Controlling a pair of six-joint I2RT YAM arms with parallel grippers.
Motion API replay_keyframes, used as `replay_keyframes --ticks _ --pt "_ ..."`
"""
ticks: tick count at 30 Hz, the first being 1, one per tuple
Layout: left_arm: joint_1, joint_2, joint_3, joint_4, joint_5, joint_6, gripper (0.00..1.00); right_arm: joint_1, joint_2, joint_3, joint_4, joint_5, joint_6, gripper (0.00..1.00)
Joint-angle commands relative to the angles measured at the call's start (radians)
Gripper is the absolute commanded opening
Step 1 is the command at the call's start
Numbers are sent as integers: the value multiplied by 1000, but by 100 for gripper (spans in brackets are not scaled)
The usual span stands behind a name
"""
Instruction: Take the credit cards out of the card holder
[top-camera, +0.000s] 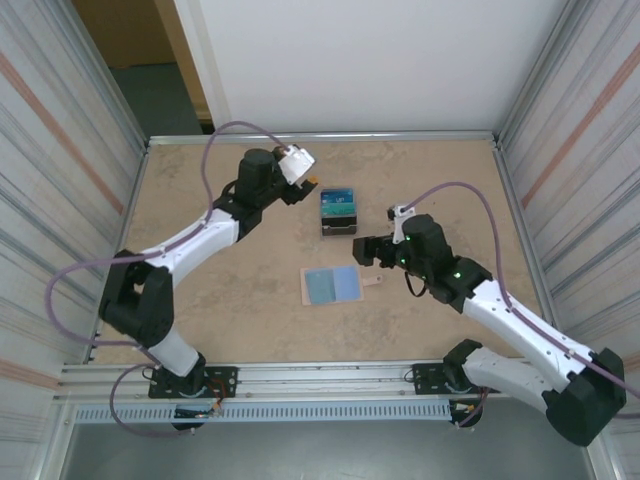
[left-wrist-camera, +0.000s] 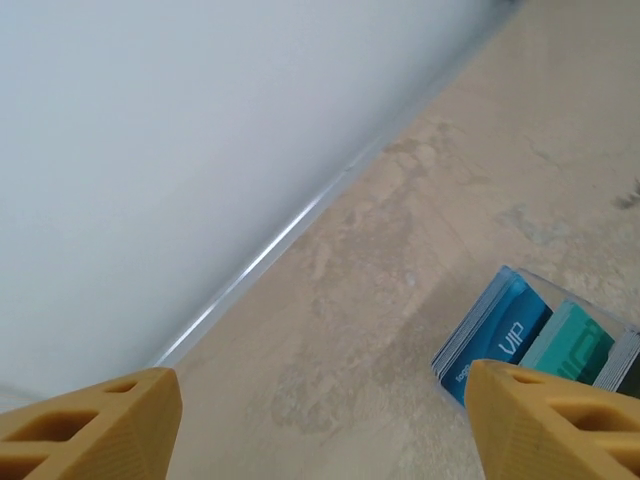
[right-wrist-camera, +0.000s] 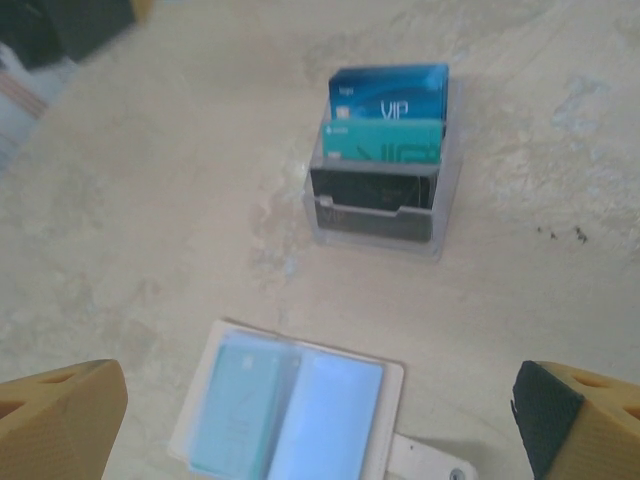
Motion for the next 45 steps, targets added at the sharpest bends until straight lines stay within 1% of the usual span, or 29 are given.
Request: replay_keyframes --ticks 1,2,3,4,8,14,17,19,23,27,31,35,40,45 --pt "14 -108 -114 88 -131 -198 87 63 81 60 -37 107 10 100" --pt "16 -133 -142 87 -154 -225 88 80 112 71 -44 121 9 99" --pt "17 -163 -172 86 -185 -254 96 97 140 84 -49 133 11 98" --pt "18 -194 -204 85 -213 -280 99 115 172 94 -55 141 11 96" --pt "28 -298 -314 81 -275 -383 99 162 280 134 -73 144 19 88" --pt "65 -417 -445 23 -277 -569 99 236 433 214 -139 148 54 70" --pt "67 -477 -503 3 -313 -662 97 275 501 271 -190 149 68 60" --pt "67 -520 -548 10 -296 -685 96 305 547 317 -233 168 79 55" --pt "67 -593 -613 7 -267 -709 96 359 632 393 -297 193 105 52" --pt "67 -667 -677 10 -240 -716 96 392 728 462 -353 197 117 45" --pt "67 -721 -724 11 -206 -702 97 399 792 495 -368 183 129 43" --pt "67 -739 -735 -1 -201 -702 97 398 830 508 -364 164 136 44" --pt "67 -713 -722 -7 -202 -708 98 393 854 504 -344 139 142 48" --pt "67 -676 -706 -4 -188 -717 98 384 866 489 -315 103 145 50"
